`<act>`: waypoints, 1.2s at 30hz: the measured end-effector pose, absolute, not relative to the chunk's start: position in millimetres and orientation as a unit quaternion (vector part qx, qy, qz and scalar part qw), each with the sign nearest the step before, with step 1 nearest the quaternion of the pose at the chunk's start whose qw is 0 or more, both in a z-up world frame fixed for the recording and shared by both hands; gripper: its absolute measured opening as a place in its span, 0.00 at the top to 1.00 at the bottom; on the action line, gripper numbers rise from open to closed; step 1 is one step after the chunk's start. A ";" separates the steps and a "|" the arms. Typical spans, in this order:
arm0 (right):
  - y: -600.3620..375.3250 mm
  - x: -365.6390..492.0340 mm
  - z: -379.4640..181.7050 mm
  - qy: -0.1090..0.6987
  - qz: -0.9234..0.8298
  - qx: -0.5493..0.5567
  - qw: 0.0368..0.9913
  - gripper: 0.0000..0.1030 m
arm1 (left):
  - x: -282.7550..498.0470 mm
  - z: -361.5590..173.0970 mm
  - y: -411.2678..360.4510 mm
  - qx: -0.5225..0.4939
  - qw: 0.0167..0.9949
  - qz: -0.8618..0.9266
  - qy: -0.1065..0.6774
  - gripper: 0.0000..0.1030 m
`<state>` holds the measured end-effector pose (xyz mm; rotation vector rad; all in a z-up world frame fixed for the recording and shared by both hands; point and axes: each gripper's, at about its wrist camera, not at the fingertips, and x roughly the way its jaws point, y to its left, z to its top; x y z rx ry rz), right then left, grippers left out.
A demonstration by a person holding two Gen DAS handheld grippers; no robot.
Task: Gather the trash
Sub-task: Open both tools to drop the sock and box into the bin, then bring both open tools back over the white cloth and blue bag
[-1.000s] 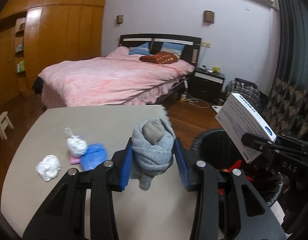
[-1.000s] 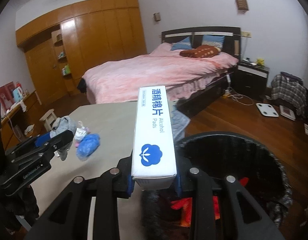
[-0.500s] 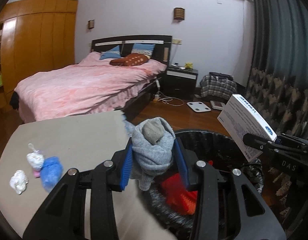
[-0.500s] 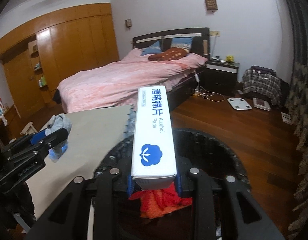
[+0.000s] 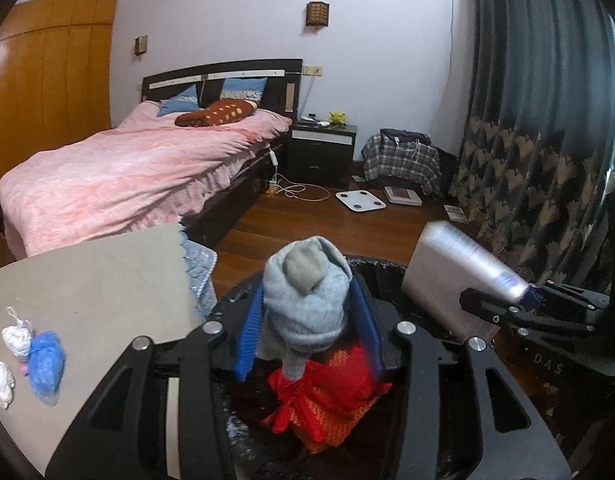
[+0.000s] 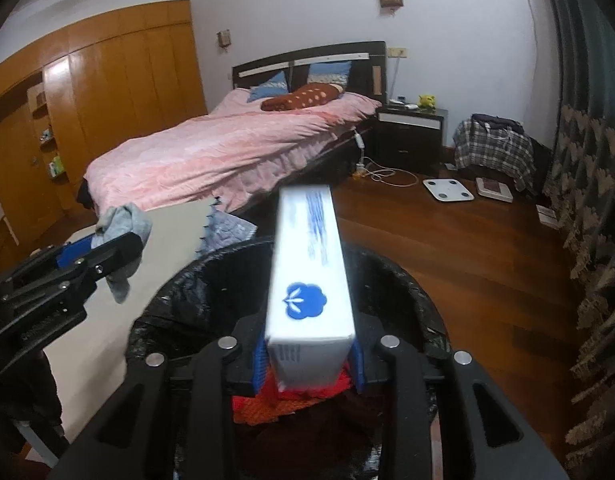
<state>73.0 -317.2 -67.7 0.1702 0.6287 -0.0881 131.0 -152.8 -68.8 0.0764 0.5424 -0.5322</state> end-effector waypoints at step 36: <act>-157.9 119.2 -33.2 0.243 0.075 0.048 0.966 0.06 | 120.3 -42.2 66.7 0.012 0.970 -0.026 0.242 0.08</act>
